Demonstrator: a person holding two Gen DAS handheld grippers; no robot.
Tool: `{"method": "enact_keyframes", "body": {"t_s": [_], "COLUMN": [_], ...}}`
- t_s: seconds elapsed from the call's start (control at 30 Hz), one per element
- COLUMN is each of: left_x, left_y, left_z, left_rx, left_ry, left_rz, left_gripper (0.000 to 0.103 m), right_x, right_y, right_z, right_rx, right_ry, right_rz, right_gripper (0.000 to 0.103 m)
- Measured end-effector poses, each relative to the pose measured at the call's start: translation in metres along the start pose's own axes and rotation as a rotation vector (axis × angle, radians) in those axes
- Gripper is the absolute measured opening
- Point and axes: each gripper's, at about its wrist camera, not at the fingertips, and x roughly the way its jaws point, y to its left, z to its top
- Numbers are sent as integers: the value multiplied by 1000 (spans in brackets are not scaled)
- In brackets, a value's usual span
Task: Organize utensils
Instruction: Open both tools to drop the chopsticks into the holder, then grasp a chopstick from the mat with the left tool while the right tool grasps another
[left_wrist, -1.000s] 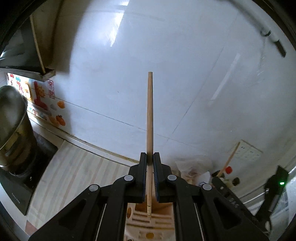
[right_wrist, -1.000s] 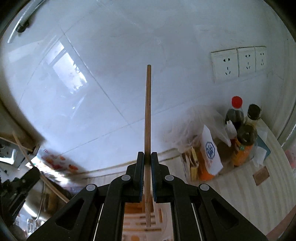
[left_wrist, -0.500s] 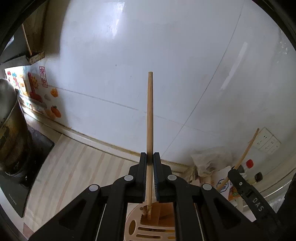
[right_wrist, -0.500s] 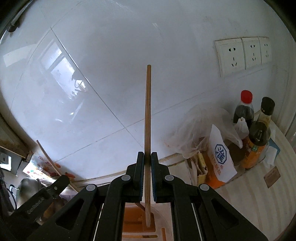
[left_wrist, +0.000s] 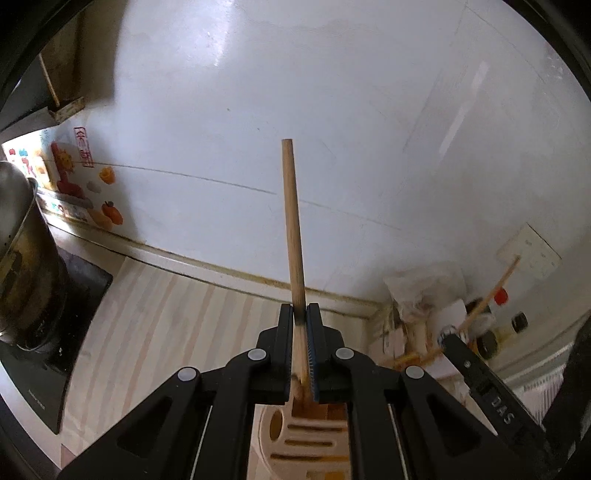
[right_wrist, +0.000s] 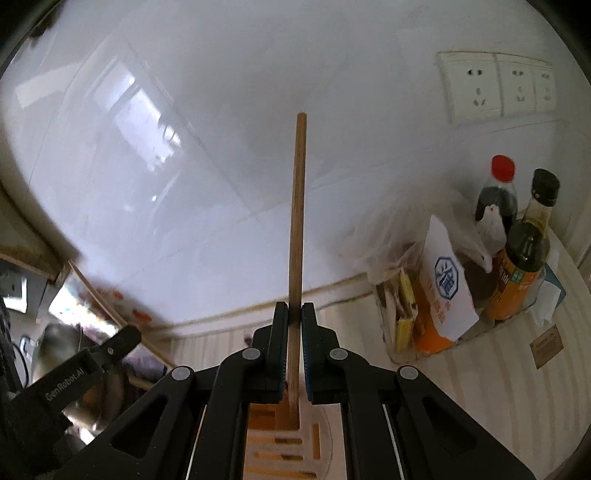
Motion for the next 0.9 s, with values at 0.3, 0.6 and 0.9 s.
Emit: {"method": "enact_keyframes", "body": {"t_s": [0.3, 0.6, 0.9], "left_x": [-46, -85, -36], "left_y": [7, 28, 49], "left_z": [-3, -43, -141], "left_rx": [17, 59, 143], "left_ry": [19, -22, 140], "left_rz": [36, 136, 285], "left_gripper": [67, 103, 103], "right_x": [-34, -90, -62], "right_y": [0, -26, -63], "right_z": [6, -12, -103], "right_rx": [-49, -4, -93], "right_ry": [34, -6, 203], "right_rz": [61, 23, -132], "right_gripper": [41, 76, 87]}}
